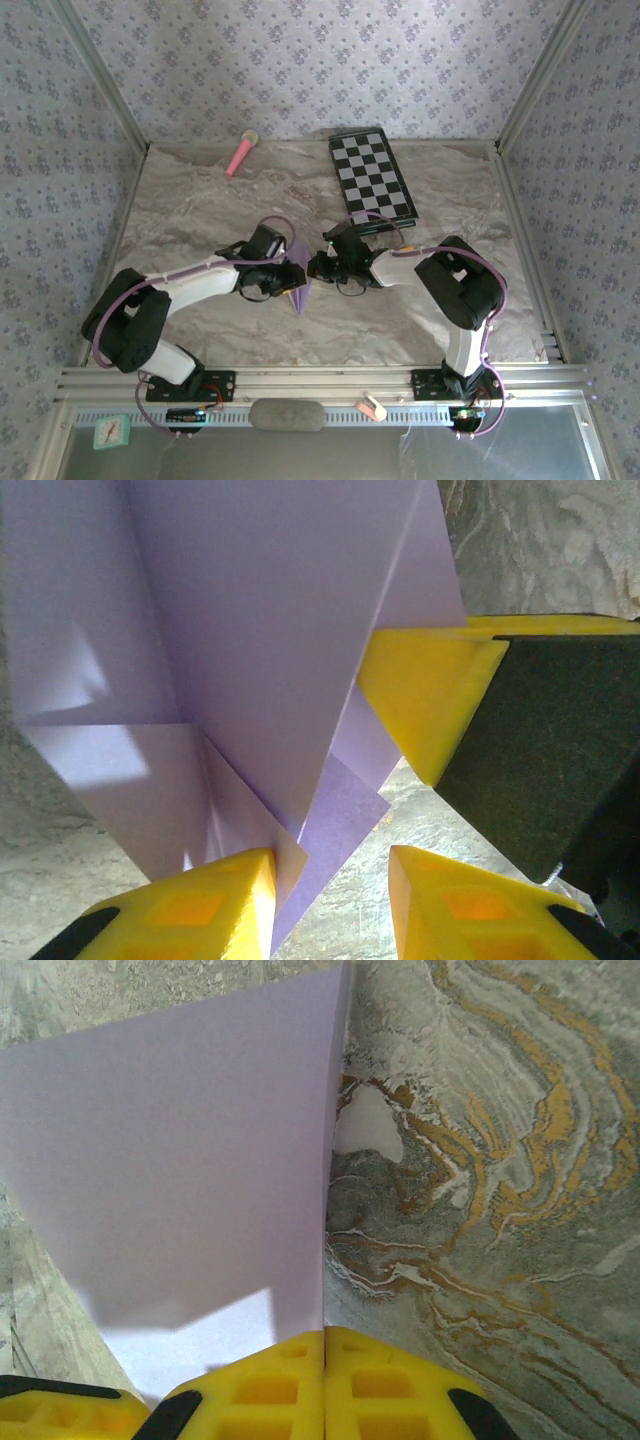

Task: Fold a paper plane with a square sheet of paper (pick it up from the middle)
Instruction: Move the paper plane to the top-center of the table.

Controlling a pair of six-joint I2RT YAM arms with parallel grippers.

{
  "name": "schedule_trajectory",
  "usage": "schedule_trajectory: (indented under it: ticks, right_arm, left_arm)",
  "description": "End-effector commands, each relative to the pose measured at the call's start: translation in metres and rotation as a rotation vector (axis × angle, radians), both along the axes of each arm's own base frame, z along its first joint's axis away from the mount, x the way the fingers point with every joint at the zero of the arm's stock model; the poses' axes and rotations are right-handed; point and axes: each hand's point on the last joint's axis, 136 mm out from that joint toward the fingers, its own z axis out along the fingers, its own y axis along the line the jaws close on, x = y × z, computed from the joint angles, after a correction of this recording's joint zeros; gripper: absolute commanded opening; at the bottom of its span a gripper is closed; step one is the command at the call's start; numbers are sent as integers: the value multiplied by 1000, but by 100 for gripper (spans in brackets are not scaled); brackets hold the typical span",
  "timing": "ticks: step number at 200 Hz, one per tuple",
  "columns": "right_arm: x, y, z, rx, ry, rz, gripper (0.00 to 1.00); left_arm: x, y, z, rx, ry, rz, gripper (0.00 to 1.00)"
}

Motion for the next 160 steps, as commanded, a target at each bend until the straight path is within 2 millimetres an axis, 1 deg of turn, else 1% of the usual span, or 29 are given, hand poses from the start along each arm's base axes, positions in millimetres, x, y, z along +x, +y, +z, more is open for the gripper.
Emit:
schedule_trajectory:
  ticks: [1,25,62,95,138,160]
  right_arm:
    - [0,6,4,9,14,12,6]
    - [0,6,6,16,13,13,6]
    - [1,7,10,24,10,13,6]
    - [2,6,10,27,15,10,6]
    - [2,5,10,23,16,8,6]
    - [2,4,10,15,12,8,7]
  left_arm:
    - [2,1,-1,63,-23,-29,35]
    - [1,-1,-5,90,-20,-49,35]
    - [-2,-9,-10,96,-8,-89,40]
    - [-2,-6,-14,125,-3,-86,40]
    - [1,4,-16,184,-5,-56,33]
    - [3,8,-15,206,-14,-45,32]
